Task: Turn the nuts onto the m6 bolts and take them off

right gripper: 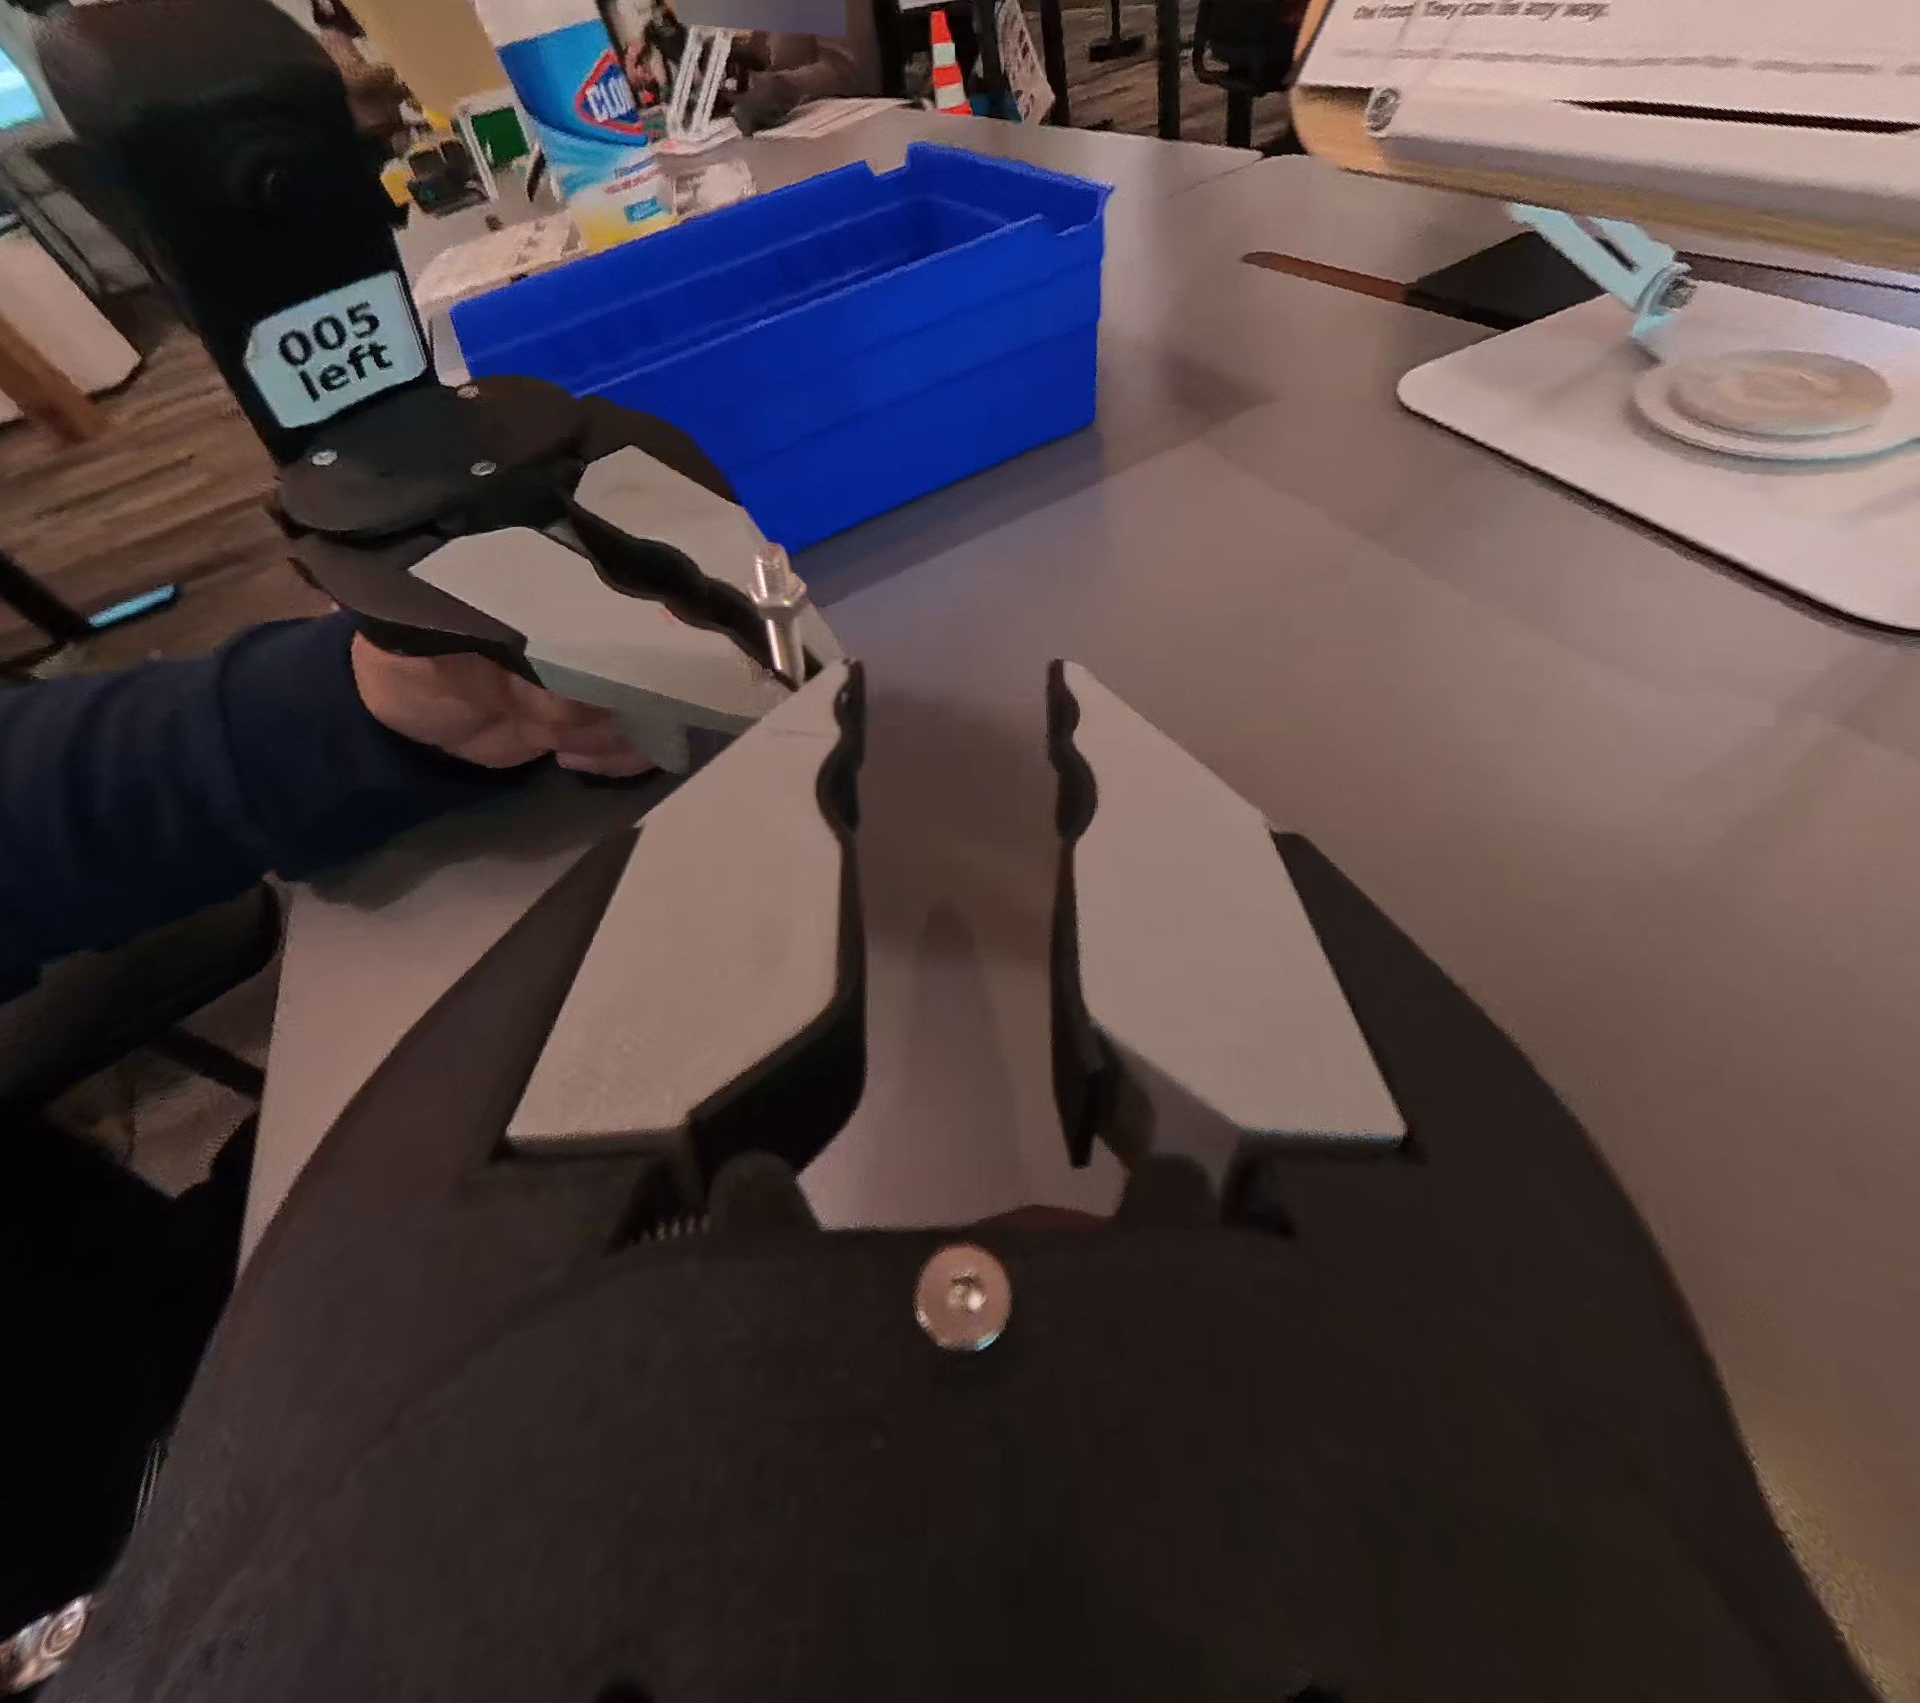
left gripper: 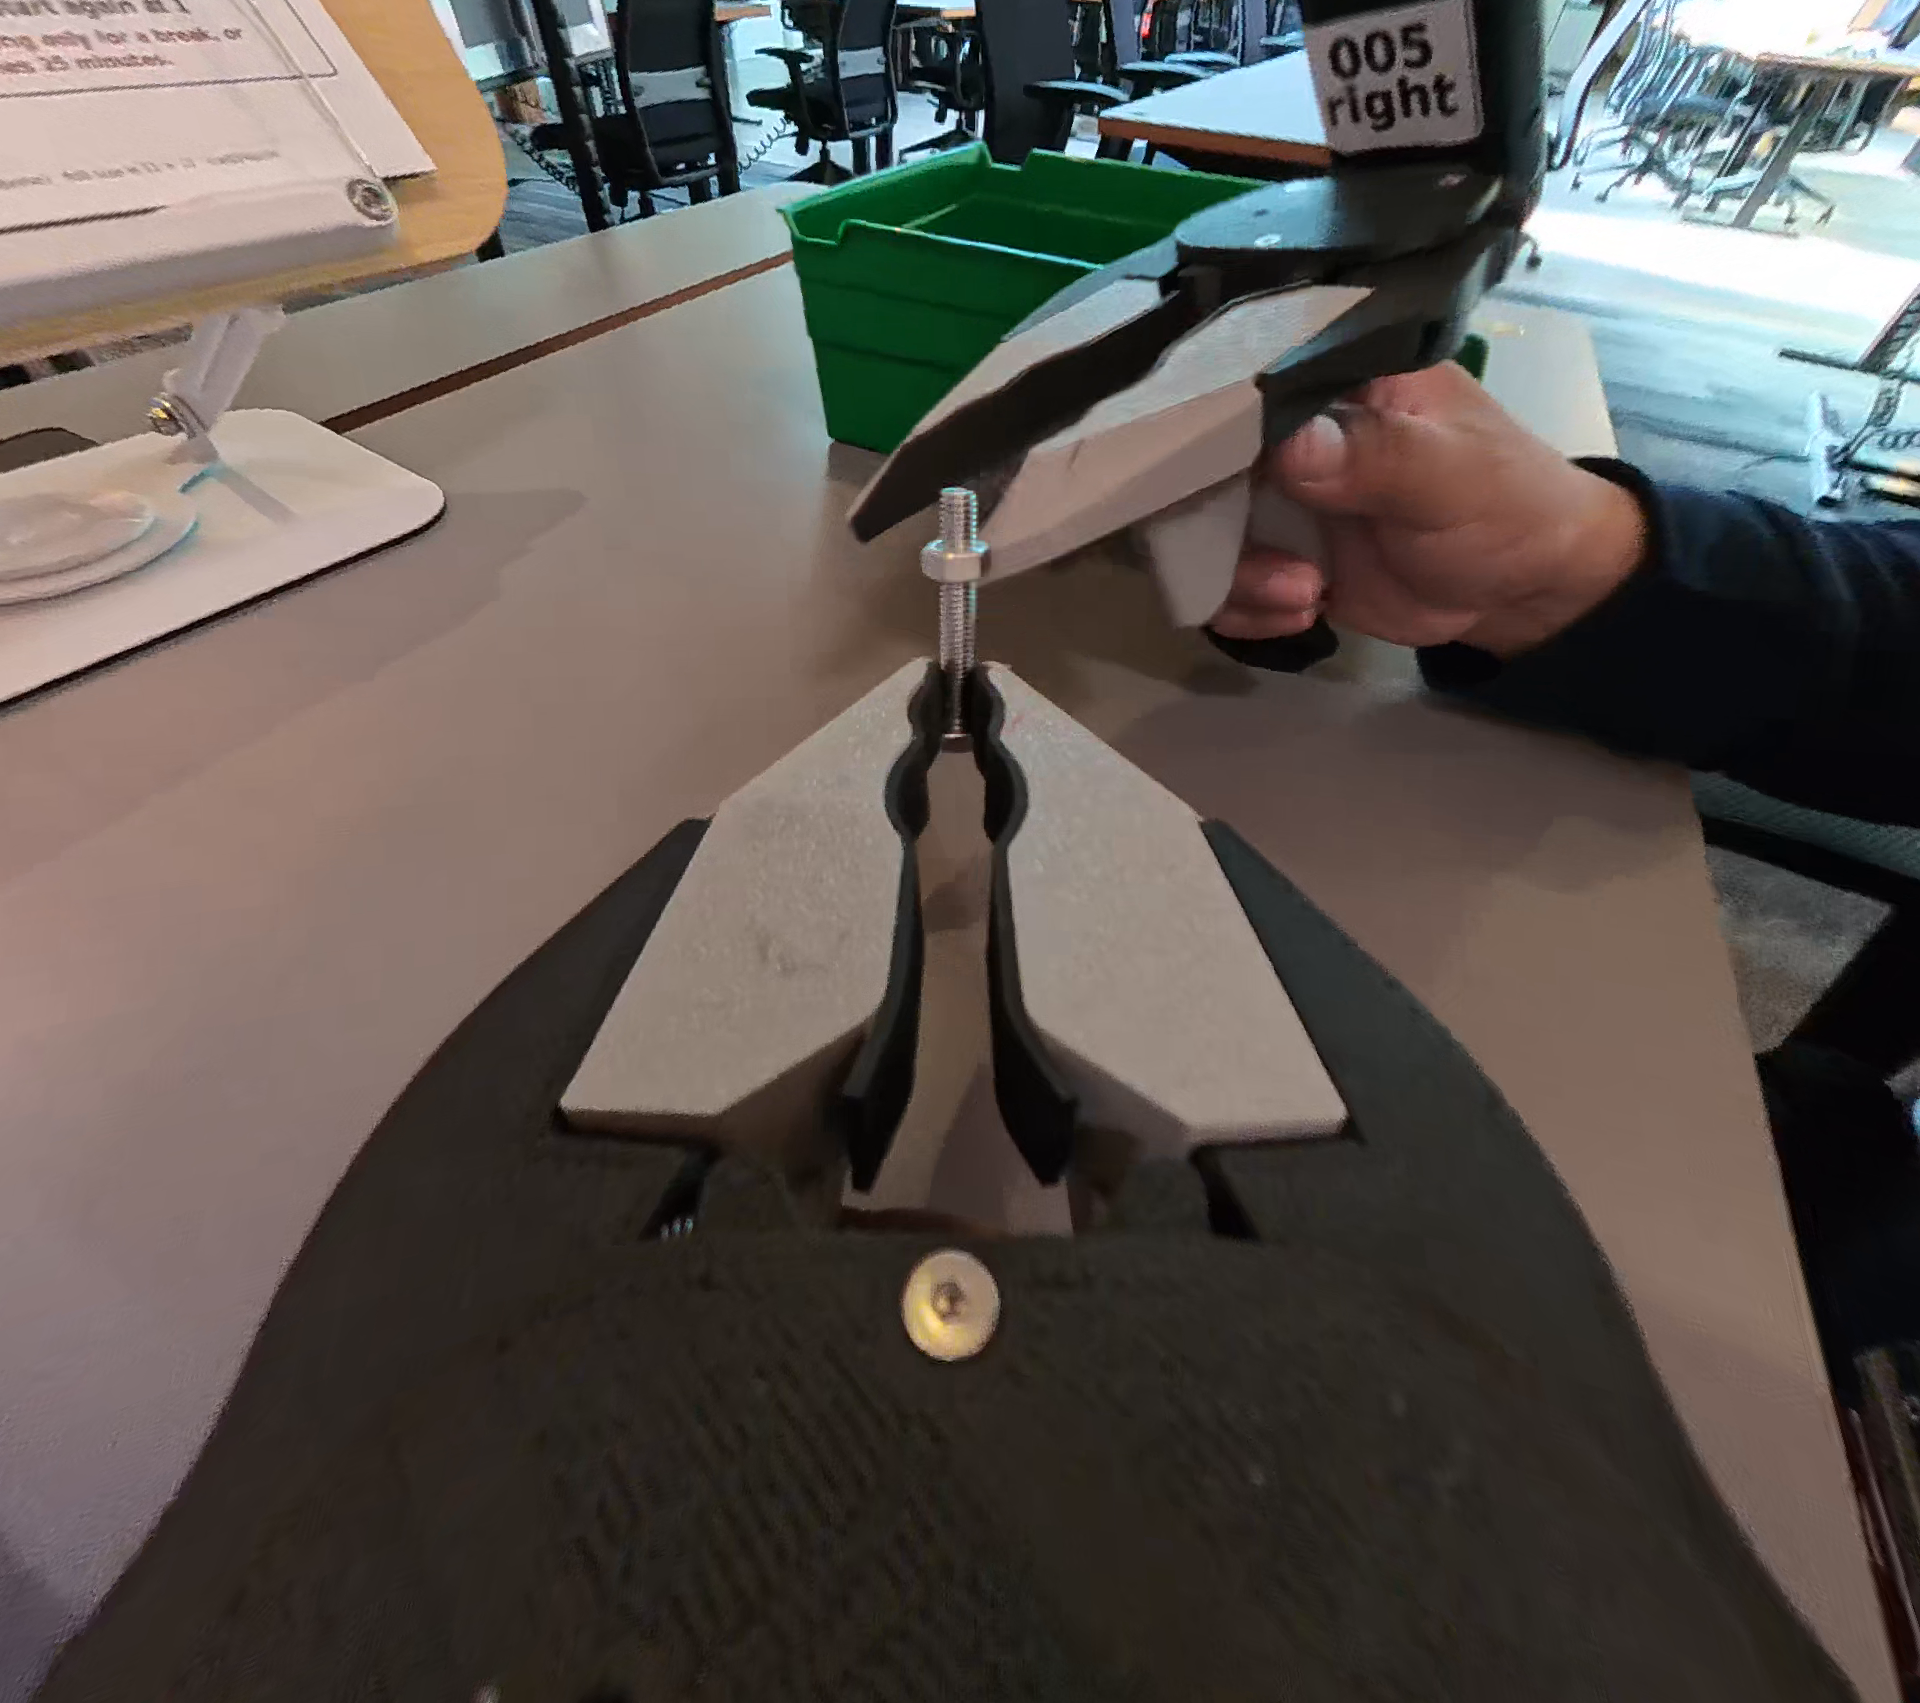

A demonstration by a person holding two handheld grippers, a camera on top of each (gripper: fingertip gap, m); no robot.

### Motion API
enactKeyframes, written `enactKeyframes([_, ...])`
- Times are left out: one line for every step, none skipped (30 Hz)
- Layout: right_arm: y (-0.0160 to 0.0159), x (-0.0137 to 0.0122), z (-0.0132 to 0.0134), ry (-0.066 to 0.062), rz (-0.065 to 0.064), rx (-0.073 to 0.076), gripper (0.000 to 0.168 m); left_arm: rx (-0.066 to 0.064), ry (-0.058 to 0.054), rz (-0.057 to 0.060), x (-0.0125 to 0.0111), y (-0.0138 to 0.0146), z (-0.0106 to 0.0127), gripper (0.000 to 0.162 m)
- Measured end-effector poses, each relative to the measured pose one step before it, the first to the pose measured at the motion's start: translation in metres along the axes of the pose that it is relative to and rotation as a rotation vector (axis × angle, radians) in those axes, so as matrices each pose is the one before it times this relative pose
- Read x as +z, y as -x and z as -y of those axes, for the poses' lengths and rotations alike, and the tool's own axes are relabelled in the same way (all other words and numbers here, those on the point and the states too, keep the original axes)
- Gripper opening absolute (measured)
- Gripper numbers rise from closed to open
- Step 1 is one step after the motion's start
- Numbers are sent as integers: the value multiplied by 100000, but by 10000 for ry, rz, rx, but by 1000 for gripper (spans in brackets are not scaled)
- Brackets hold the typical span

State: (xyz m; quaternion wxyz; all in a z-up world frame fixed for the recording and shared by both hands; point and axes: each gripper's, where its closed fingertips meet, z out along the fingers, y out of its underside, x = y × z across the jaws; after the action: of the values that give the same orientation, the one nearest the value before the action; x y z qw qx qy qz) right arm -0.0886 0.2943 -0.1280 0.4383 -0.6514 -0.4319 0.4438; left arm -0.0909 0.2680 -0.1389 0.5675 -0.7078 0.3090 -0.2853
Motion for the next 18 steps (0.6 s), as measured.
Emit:
enactKeyframes([177, -268, 280, -157, 265, 123, 36, -113, -72, 46, -143, 210, 105, 2])
enactKeyframes([890, -164, 426, -238, 607, 81, 38, -41, -32, 8, -57, 75, 45, 2])
enactKeyframes([1148, 10, 408, -256, 669, 80, 39, -21, -30, -37, 36, -80, 45, 2])
enactKeyframes([918, 231, 190, -116, 465, 15, 41, 30, 4, -84, 93, -231, 3, 2])
enactKeyframes([521, 382, -58, 37, 181, -96, 44, 94, 70, -117, 148, -332, -119, 2])
enactKeyframes([358, 411, -193, 144, 69, -155, 45, 147, 85, -144, 156, -436, -130, 2])
enactKeyframes([50, 314, -229, 160, -108, -170, 45, 179, 48, -103, 122, -418, -67, 2])
enactKeyframes([-618, 134, -346, 202, -483, -172, 41, 123, -39, -4, 37, -240, 108, 2])
enactKeyframes([-1048, -68, -383, 236, -651, -146, 40, -25, -164, 35, -89, 6, 312, 2])
enactKeyframes([-713, -272, 40, 1, -331, 77, 47, -149, -41, 62, -111, 271, 100, 2])
enactKeyframes([-610, -371, 137, -92, -166, 246, 47, -198, -141, 93, -209, 453, 223, 2])
enactKeyframes([-971, -502, 198, -197, -347, 290, 28, -194, -162, -11, -265, 283, 263, 2])
enactKeyframes([-366, -488, 475, -298, 49, 230, 31, -156, -135, 17, -254, 237, 215, 2])
enactKeyframes([404, -390, 565, -307, 464, 233, 35, -88, -62, 85, -157, 241, 96, 2])
enactKeyframes([852, -228, 567, -358, 608, 165, 36, -36, -10, 66, -27, 136, 6, 2])
enactKeyframes([844, 20, 352, -228, 473, 38, 40, -14, 63, -6, 103, -31, -111, 2])
enactKeyframes([646, 253, -11, 8, 231, -148, 43, 49, 78, -17, 156, -129, -145, 2])
enactKeyframes([468, 431, -321, 214, 58, -286, 44, 105, 104, -42, 197, -224, -181, 2])
